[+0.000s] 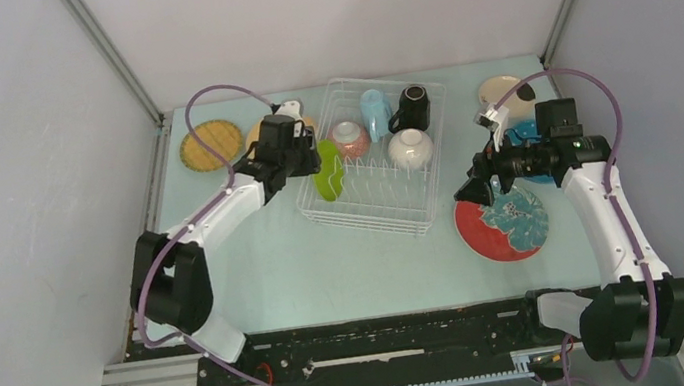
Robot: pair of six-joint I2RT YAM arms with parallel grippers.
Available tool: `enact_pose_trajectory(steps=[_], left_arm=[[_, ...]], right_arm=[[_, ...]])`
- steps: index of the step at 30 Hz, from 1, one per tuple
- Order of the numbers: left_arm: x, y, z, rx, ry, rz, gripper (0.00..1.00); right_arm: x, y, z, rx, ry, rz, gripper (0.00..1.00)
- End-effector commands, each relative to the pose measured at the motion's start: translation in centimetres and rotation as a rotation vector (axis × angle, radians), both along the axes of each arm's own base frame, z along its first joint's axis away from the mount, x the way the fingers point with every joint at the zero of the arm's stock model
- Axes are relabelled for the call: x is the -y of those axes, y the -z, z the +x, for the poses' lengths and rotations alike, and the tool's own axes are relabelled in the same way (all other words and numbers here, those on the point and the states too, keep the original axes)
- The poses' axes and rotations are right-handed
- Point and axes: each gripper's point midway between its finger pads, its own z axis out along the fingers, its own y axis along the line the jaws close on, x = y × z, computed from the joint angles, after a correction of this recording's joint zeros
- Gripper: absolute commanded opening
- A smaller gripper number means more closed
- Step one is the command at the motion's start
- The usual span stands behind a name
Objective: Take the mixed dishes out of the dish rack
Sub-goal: Pick up the plate from the dish rack.
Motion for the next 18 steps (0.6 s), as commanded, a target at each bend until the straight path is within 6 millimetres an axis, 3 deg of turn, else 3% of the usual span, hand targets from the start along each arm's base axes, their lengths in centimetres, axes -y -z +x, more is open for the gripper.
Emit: enact_pose_trajectory(steps=[1, 10, 14, 18], left_arm=[[0.3, -1.5, 1.2, 0.034, 0.036, -0.001, 0.48], [0.3, -1.0, 1.9, 0.050, 0.045, 0.028, 0.35], [0.2, -0.8, 2.1, 0.054, 0.043, 0.040, 0.21], [-0.1, -1.9, 2.2, 0.097, 0.033, 0.036, 0.08]], right_arm=[[-0.2, 0.1, 0.3, 0.006, -0.007, 0.000, 0.86], [-0.1, 0.6, 0.4, -0.011, -0.004, -0.010, 0.86], [-0.1, 0.7, 0.5, -0.015, -0.004, -0.012, 0.86], [-0.1, 0.8, 0.5, -0.019, -0.005, -0.013, 0.86]])
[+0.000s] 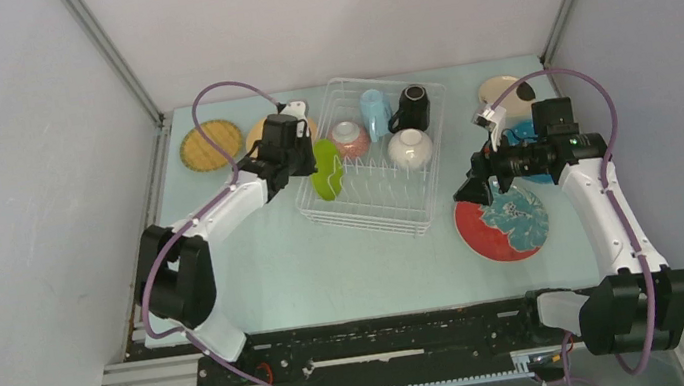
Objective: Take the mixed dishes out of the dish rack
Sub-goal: Pick up the plate from the dish rack, then place the plate at the center of the board.
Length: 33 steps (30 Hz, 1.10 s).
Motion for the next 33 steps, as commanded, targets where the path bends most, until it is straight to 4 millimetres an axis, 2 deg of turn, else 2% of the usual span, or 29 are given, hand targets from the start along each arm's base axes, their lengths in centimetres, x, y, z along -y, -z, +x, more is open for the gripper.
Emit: enact_pose_trajectory(steps=[1, 4, 10, 16, 24, 28, 33], left_arm=[[0.0, -3.7, 1.5, 0.121, -0.006, -0.022, 0.05], [-0.3, -5.4, 1.2, 0.180, -0.011, -0.033, 0.00], [-0.6, -8.8, 0.3, 0.302, -0.023, -0.065, 0.00], [-2.2, -12.1, -0.6, 0.415, -0.093, -0.095, 0.00], [-3.6, -16.2, -2.3, 0.541, -0.151, -0.242, 0.00], [-4.8, -17.3, -2.9, 0.572, -0.179, -0.358, 0.00], [-7.3, -16.9, -3.0, 0.564, -0.228, -0.541, 0.00]], right_arm=[[-0.1, 0.1, 0.3, 0.009, -0.006, -0.006, 0.86], [-0.1, 0.0, 0.2, 0.011, -0.005, -0.007, 0.86], [-0.1, 0.0, 0.2, 0.011, -0.005, -0.006, 0.86], [-0.1, 0.0, 0.2, 0.010, -0.005, -0.005, 0.86], [-0.1, 0.0, 0.2, 0.012, -0.005, -0.006, 0.86], [-0.1, -0.1, 0.1, 0.014, -0.006, -0.005, 0.86], [-0.2, 0.0, 0.1, 0.012, -0.009, -0.005, 0.86]])
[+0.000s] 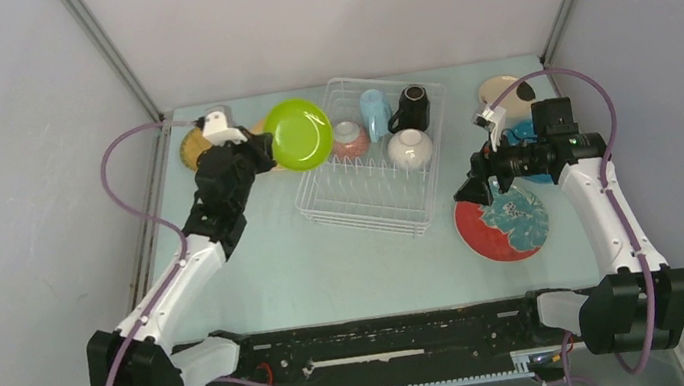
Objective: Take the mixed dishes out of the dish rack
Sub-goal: Place the plate at the center of the board.
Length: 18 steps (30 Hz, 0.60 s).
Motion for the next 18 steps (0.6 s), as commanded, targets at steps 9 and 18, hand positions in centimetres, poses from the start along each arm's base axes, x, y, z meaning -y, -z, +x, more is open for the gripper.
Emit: enact_pose_trajectory(steps=[9, 18], left_arm=[[-7.9, 3.5, 1.2, -0.026, -0.122, -0.606, 0.00], [-17.0, 15.4, 1.2, -0.235, -0.544, -0.820, 0.00]], right_arm=[[-0.4, 0.0, 0.0, 0.008, -0.019, 0.002, 0.86], [-0.4, 0.4, 0.1, -0.003, -0.017, 0.002, 0.86]])
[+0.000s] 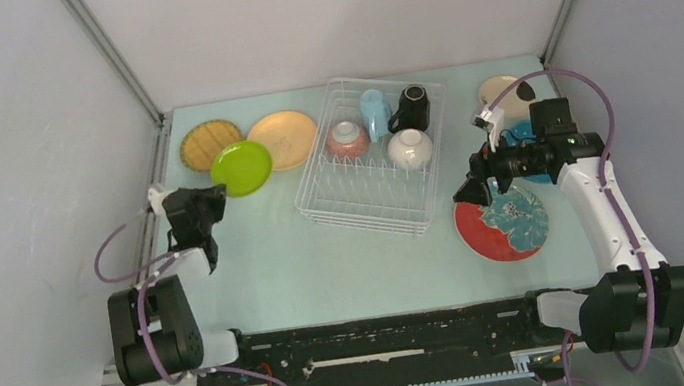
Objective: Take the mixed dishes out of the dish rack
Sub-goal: Place the plate at the center of the board.
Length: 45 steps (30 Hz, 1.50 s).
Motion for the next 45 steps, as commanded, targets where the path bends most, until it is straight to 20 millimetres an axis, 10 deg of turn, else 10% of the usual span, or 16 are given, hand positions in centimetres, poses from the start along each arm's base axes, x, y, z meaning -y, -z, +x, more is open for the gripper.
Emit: enact_pose_trajectory(steps=[1, 18, 26, 36, 45], left_arm=[[-3.0, 2.2, 0.2, -0.021, -0.153, -0.142, 0.00], [-8.2, 10.1, -0.4, -0.219, -0.393, -0.179, 0.15], [-7.8, 9.8, -1.1, -0.225, -0.373, -0.180, 0.99], [-7.0, 7.5, -5.8, -0.319, -0.379, -0.137, 1.00], [-4.4, -3.6, -8.9, -0.090, -0.241, -0.060, 1.00]], right_arm=[[-0.2, 0.3, 0.2, 0.002, -0.012, 0.003, 0.86], [-0.3, 0.5, 0.2, -0.007, -0.014, -0.001, 0.87], [-0.3, 0.6, 0.3, -0.008, -0.012, -0.005, 0.87], [-0.5, -0.4, -0.1, 0.026, -0.017, 0.007, 0.88], [-1.1, -2.8, -1.2, 0.118, -0.058, 0.057, 0.88]])
